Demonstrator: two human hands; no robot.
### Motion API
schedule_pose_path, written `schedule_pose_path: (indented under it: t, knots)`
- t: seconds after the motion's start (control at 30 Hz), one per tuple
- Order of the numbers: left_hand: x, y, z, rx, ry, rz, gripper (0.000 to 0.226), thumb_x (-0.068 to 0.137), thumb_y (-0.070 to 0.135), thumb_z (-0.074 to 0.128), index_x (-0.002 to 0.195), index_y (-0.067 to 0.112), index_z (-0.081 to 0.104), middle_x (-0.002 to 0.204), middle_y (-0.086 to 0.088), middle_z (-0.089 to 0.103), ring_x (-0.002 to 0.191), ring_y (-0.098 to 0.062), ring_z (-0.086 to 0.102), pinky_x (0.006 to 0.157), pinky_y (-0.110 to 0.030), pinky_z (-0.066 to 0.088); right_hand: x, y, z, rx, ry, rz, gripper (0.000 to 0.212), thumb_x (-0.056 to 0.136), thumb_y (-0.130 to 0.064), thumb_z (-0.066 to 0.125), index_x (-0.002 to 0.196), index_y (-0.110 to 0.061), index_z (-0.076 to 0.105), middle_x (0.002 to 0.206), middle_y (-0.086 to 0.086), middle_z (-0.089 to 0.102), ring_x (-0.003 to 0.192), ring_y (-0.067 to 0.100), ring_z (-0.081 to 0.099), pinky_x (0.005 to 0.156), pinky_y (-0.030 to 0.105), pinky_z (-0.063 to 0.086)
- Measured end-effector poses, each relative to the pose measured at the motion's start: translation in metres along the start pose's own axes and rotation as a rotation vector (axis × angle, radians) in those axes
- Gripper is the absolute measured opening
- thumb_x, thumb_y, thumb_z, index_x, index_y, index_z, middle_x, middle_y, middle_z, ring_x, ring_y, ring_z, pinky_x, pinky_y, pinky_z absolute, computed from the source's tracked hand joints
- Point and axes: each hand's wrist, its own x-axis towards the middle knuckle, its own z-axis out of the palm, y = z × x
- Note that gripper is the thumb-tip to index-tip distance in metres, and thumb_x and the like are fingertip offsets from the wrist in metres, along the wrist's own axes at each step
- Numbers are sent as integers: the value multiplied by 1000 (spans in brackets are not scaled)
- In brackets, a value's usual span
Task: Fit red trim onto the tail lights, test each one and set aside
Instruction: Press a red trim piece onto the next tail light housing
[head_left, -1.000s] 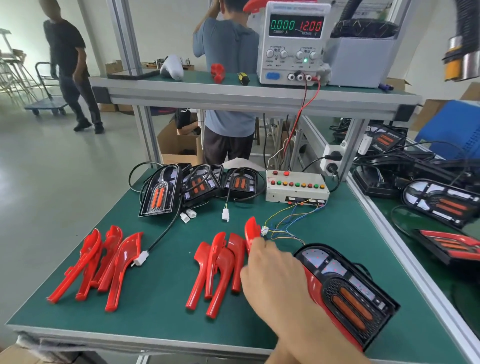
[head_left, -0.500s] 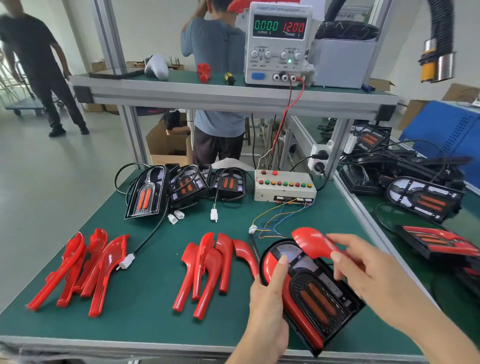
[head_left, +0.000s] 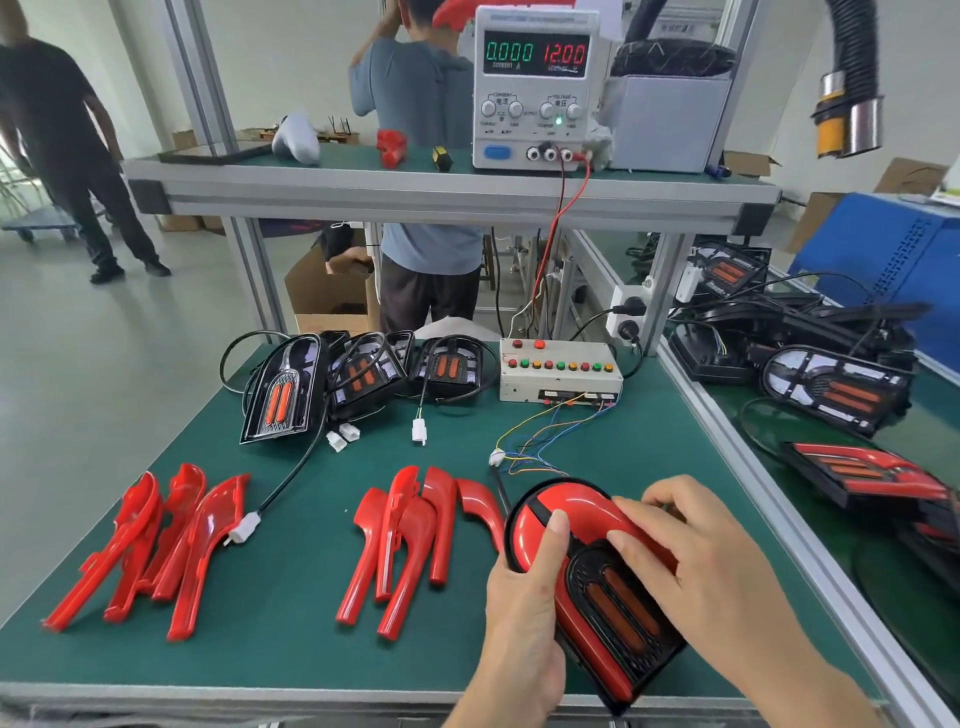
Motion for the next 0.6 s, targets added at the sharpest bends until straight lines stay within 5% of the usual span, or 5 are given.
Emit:
schedule_pose_path:
  t: [0.6]
  knots:
    - [1, -5, -5, -23, 94, 17, 49, 67, 40, 89, 108, 15, 78, 106, -12, 78, 100, -28, 75, 94, -45, 58, -13, 4, 30, -234, 137, -113, 43, 99, -39, 48, 123, -14, 73, 104, 6, 65, 71, 25, 61, 60, 39, 46]
